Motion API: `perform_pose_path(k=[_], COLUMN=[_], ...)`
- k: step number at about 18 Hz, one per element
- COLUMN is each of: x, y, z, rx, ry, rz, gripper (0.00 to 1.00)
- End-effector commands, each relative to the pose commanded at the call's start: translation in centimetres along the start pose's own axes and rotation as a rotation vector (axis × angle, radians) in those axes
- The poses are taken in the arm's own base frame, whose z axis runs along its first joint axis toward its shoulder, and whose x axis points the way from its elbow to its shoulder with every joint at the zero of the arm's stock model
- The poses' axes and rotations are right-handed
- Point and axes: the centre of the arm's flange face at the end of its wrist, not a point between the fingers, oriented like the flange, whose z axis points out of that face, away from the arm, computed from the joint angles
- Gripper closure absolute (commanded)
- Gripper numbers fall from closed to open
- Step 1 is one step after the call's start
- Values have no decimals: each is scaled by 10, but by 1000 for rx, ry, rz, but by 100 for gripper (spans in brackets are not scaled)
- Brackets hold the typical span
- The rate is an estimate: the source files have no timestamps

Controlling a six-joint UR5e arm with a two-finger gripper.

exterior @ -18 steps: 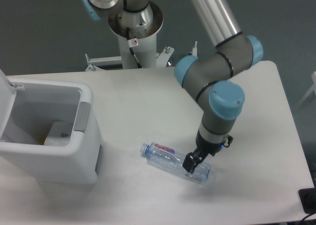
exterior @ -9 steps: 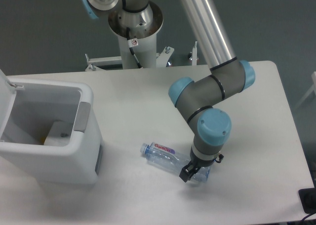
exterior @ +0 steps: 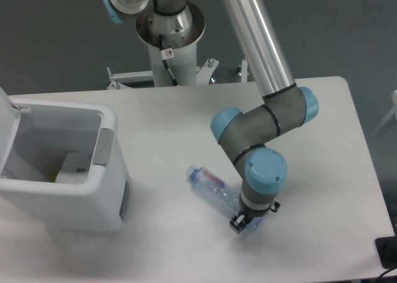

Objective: Place the trash in the trash can
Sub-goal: 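Lower the gripper onto the bottle's bottom end and close it, then lift the clear water bottle and carry it over the bin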

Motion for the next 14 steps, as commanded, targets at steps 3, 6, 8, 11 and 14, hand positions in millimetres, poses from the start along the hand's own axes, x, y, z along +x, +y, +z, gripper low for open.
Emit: perform_pose_path(k=[3,6,8,11,14], x=[0,0,2,2,7], y=[0,-4,-7,-10,-14], z=[-2,-24,-45,-92,-162], rx=[3,35,65,125,210], ry=[1,15,32,81,201], rz=[0,-2,3,3,17], gripper=[48,48,48,48,48])
